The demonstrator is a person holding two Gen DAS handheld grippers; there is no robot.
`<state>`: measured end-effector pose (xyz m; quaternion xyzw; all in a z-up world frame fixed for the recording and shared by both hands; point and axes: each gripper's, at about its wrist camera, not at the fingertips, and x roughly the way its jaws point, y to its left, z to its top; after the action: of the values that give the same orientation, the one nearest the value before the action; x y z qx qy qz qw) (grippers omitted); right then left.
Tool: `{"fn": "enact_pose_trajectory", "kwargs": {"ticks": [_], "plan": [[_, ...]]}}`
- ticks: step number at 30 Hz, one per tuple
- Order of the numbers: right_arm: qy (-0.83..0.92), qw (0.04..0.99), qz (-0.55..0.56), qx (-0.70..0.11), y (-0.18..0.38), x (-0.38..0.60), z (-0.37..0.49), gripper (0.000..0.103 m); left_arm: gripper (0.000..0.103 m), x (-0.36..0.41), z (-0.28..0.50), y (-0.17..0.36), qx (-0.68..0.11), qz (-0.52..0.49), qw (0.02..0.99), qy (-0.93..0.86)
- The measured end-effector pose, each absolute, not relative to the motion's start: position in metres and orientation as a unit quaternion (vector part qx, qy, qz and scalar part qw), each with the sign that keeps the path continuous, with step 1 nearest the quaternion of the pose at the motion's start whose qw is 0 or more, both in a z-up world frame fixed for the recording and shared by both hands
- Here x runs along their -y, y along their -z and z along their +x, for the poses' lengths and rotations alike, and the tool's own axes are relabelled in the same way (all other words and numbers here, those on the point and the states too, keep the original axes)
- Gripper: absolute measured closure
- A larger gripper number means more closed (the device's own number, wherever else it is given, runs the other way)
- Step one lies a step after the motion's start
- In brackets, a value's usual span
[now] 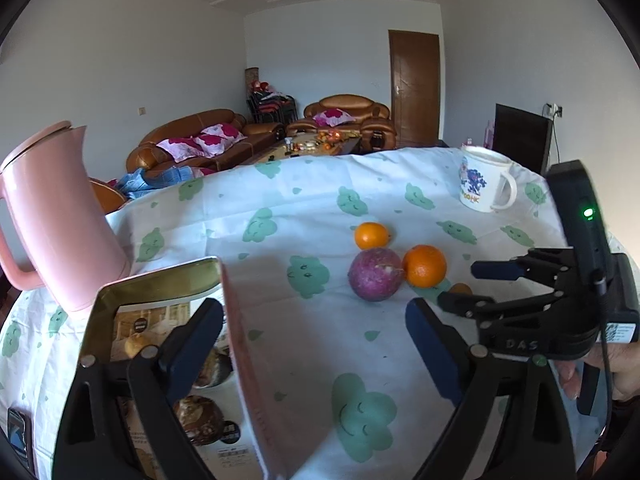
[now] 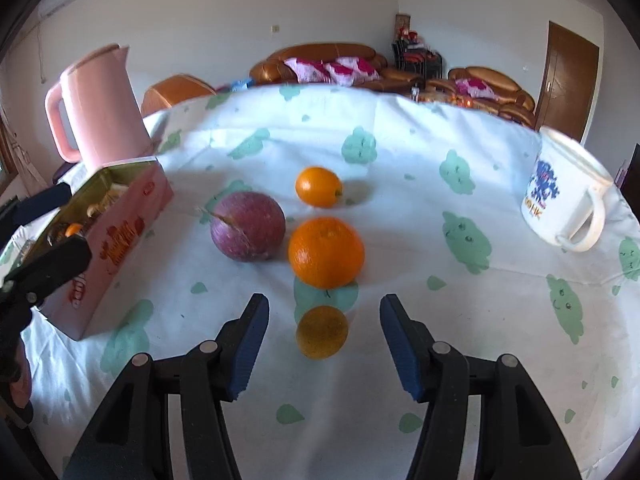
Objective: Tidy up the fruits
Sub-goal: 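Grasp the purple round fruit with the left gripper while the right gripper grasps a small yellow fruit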
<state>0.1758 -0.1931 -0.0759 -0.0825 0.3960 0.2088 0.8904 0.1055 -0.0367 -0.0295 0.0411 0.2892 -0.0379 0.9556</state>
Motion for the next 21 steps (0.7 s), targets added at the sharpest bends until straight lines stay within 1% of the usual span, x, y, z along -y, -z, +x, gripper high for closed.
{"fn": "enact_pose_trajectory", "kwargs": {"ticks": [1, 3, 7, 11, 16, 21], "plan": [[-0.209, 0.888, -0.081, -0.402, 0.078, 0.194, 0.177, 0.052, 0.008, 0.039, 0.108, 0.030, -0.290, 0.044, 0.955, 0.039], [-0.212, 0.885, -0.074, -0.409, 0.080, 0.197, 0.179, 0.061, 0.007, 0.042, 0.110, 0.032, -0.294, 0.049, 0.954, 0.040], [-0.216, 0.878, -0.088, -0.418, 0.084, 0.195, 0.179, 0.074, 0.007, 0.047, 0.116, 0.036, -0.304, 0.048, 0.950, 0.050], [-0.211, 0.884, -0.094, -0.407, 0.081, 0.196, 0.177, 0.074, 0.007, 0.053, 0.120, 0.035, -0.309, 0.049, 0.948, 0.057], [-0.164, 0.906, -0.088, -0.381, 0.071, 0.208, 0.182, 0.074, 0.007, 0.062, 0.134, 0.032, -0.314, 0.049, 0.946, 0.061], [-0.127, 0.923, -0.065, -0.357, 0.061, 0.223, 0.192, 0.074, 0.007, 0.069, 0.161, 0.044, -0.337, 0.036, 0.939, 0.056]]}}
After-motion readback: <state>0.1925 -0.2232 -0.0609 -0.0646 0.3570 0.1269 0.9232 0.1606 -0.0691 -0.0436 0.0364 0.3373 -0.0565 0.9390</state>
